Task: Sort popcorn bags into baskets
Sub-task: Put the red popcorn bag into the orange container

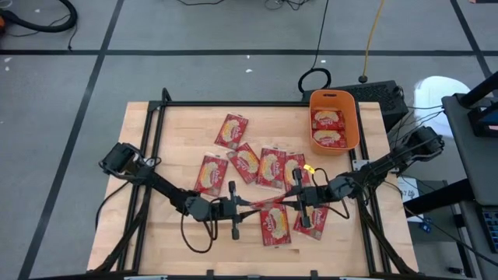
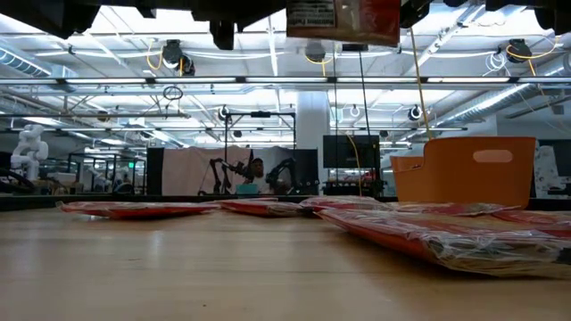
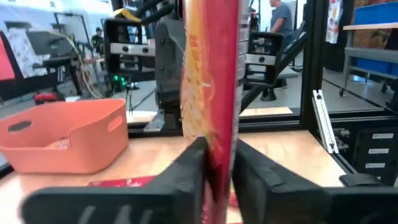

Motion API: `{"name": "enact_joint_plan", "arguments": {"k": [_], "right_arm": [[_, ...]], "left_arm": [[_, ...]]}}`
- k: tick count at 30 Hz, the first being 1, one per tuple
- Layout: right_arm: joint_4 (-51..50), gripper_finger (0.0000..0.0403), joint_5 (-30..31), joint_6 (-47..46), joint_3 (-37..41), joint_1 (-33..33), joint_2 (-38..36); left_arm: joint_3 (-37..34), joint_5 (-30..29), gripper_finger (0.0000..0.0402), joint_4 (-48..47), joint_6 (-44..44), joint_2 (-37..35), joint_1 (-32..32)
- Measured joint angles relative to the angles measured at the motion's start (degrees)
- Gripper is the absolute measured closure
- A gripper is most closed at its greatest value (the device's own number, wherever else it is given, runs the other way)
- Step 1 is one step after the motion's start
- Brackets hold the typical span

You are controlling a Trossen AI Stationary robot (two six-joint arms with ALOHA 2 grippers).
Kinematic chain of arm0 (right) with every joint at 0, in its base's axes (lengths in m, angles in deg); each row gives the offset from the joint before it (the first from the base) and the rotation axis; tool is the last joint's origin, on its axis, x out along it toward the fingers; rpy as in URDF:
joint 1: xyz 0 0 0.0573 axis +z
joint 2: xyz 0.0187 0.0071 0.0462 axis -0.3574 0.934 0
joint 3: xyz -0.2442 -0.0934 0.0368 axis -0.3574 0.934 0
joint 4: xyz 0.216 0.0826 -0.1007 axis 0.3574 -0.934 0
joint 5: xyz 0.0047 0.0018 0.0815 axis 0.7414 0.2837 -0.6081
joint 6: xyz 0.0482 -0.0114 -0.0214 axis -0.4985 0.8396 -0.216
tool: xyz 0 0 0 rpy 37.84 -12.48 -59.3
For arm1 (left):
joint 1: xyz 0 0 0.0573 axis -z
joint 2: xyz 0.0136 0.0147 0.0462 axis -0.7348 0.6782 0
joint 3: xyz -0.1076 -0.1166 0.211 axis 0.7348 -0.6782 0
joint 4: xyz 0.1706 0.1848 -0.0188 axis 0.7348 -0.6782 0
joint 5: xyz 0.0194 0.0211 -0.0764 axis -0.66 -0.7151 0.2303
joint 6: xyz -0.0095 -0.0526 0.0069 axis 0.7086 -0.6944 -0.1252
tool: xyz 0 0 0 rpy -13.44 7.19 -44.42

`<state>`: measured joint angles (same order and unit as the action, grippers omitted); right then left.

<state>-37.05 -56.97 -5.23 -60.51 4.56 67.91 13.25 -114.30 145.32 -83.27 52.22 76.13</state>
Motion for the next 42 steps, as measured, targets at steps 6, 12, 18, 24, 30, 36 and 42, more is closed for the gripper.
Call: {"name": "enact_joint_plan", "arguments": {"k": [6,12,18,24,30,36,42], "right_arm": [[-1.43,0.0389,2.53,0.89,0.0,-0.09,-0.65],[-13.27,0.0393,12.87,2.83,-0.23,0.07,-6.73],[-39.2,0.0391,24.33,2.73,-8.74,0.01,-13.37],[-70.66,0.039,31.6,-0.25,-24.52,-2.28,-13.64],[-97.79,0.039,31.01,-4.12,-38.31,-7.58,-9.99],[-118.71,0.039,30.71,-8.0,-44.28,-15.39,-5.62],[-134.91,0.039,27.5,-10.53,-44.28,-23.33,-3.45]], "left_arm": [[0.02,-8.86,0.0212,-3.37,-2.26,0.0,0.81],[0.02,-23.72,0.0133,-5.39,3.52,-3.23,3.66],[0.02,-28.53,0.0113,-19.5,-2.8,-9.0,3.35],[0.02,-27.73,0.0136,-33.29,-13.89,-10.84,0.09],[0.0,-25.64,0.017,-43.93,-26.35,-10.36,-3.68],[-0.04,-24.14,0.0185,-51.31,-33.15,-10.36,-6.85],[-0.04,-21.27,0.0186,-52.3,-33.58,-10.36,-8.79]]}}
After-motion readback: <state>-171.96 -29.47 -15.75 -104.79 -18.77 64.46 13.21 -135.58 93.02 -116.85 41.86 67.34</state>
